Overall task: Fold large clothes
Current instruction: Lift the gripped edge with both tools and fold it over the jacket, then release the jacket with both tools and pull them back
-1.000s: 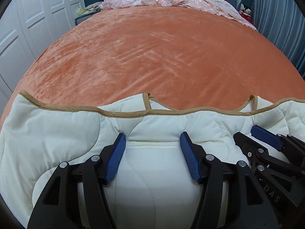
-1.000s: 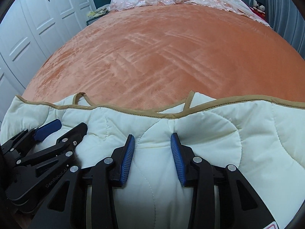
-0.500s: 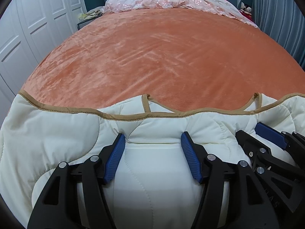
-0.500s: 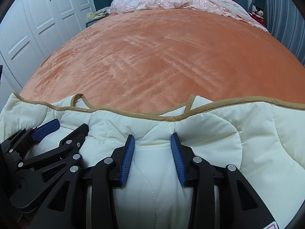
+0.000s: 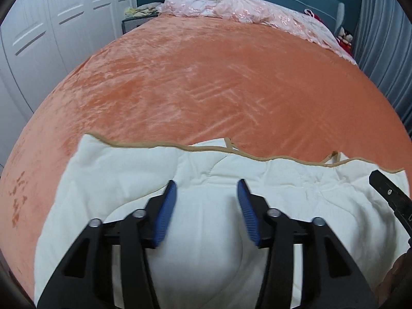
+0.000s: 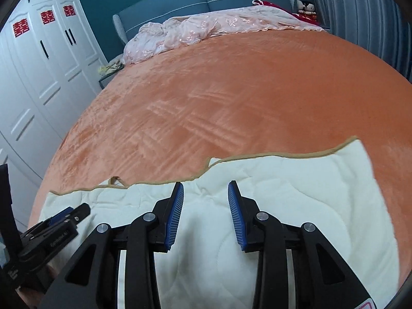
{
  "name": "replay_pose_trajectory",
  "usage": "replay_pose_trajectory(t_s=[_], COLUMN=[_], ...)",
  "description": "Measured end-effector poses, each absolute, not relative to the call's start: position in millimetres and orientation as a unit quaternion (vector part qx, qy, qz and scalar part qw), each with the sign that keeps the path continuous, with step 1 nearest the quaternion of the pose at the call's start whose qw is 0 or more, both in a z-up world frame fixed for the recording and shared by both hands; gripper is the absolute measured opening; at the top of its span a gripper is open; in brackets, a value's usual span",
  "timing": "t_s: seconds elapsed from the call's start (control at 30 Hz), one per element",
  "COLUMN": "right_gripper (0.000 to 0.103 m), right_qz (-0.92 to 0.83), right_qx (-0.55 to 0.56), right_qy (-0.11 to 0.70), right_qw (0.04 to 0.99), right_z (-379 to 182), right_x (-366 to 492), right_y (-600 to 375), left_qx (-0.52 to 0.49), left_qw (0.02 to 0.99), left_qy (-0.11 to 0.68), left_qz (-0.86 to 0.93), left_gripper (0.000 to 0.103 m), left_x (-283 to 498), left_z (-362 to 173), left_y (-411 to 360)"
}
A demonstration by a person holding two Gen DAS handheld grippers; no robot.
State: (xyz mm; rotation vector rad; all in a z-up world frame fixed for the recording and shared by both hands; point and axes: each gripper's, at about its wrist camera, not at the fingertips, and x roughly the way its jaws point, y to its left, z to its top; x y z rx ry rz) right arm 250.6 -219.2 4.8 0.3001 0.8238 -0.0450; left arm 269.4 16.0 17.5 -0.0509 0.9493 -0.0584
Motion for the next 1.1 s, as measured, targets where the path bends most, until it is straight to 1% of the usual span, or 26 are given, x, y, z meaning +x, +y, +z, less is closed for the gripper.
replay_pose_trajectory(t_s=[0.03,0.07,0.1,0.13,0.23,0.37,0.5,0.6,0.77,1.1], right_gripper=[0.018,0.005,0.003,0.002,0.001,0.001,0.001,0.000,0.000,0.000], right_qz=[-0.014,-0.001,0.011,0.026,0.062,0.080,0.070,0.068,0.067,0.078], right_qx=[0.141,0.136,0.132,0.129,0.118,0.105,0.085,0.094,0.092,0.111], right_qy=[0.403,0.411,0.418,0.422,0.437,0.464,0.474,0.476,0.470,0.452], right_qw=[0.904,0.902,0.899,0.897,0.890,0.876,0.874,0.872,0.876,0.881], right_z=[8,11,12,12,7,-15,-35,-44,-54,-62], right_x=[243,235,228,220,203,196,192,192,189,191], right_y=[-219,-216,-213,-206,-184,-157,-146,-149,-147,-155], left_qx=[-0.030,-0.038,-0.048,-0.054,-0.046,-0.045,-0.047,-0.062,-0.036,-0.035], left_qw=[0.888,0.887,0.885,0.881,0.878,0.866,0.865,0.865,0.875,0.886], left_qy=[0.457,0.458,0.460,0.464,0.466,0.486,0.490,0.488,0.474,0.453], left_qz=[-0.031,-0.039,-0.056,-0.069,-0.096,-0.109,-0.101,-0.101,-0.091,-0.089], left_gripper=[0.017,0.009,0.007,0.005,0.005,0.005,0.005,0.005,0.005,0.003], left_x=[260,252,243,233,207,191,189,191,188,190], left_z=[24,29,32,34,32,11,-8,-17,-23,-33], left_y=[21,23,24,23,8,-9,-10,-6,-14,-19])
